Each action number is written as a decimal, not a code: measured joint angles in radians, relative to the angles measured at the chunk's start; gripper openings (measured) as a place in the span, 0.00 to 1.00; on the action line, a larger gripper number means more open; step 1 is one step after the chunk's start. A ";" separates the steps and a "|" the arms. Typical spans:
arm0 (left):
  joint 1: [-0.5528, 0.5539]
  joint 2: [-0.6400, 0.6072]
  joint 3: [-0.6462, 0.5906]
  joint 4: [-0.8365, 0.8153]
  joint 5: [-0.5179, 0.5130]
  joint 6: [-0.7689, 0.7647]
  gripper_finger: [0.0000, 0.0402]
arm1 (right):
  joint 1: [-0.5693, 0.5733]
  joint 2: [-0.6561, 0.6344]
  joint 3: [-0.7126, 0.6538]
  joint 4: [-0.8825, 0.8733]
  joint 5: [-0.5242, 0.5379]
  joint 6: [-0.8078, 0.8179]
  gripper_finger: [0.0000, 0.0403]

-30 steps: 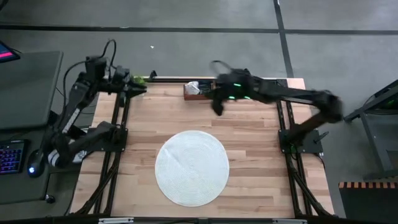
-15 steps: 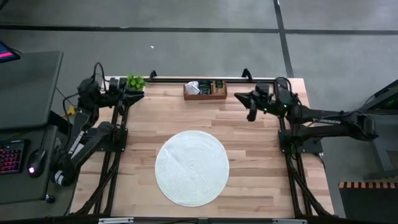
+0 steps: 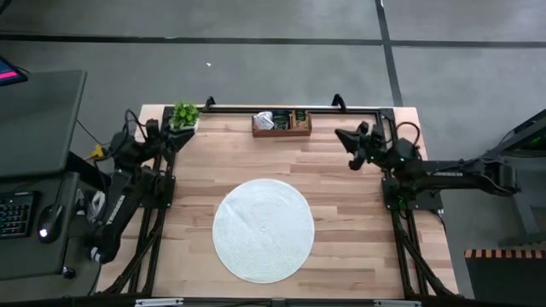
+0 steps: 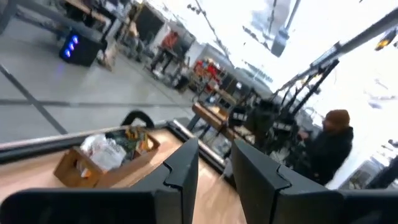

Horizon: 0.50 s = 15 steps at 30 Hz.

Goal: Pick & Place Tea
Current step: Return to Home Position

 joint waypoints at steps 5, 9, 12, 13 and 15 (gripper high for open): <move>0.000 -0.015 -0.009 0.028 -0.027 -0.027 0.24 | 0.000 -0.144 -0.089 -0.003 0.015 0.020 0.00; 0.000 -0.020 -0.009 0.037 -0.049 -0.027 0.24 | 0.000 -0.293 -0.131 -0.019 0.055 -0.016 0.00; 0.000 -0.021 -0.009 0.038 -0.053 -0.026 0.24 | 0.000 -0.427 -0.136 -0.137 0.067 -0.036 0.00; 0.000 -0.021 -0.009 0.038 -0.056 -0.026 0.24 | 0.000 -0.472 -0.136 -0.188 0.069 -0.041 0.00; 0.000 -0.021 -0.009 0.035 -0.056 -0.025 0.24 | 0.000 -0.568 -0.137 -0.290 0.072 -0.053 0.00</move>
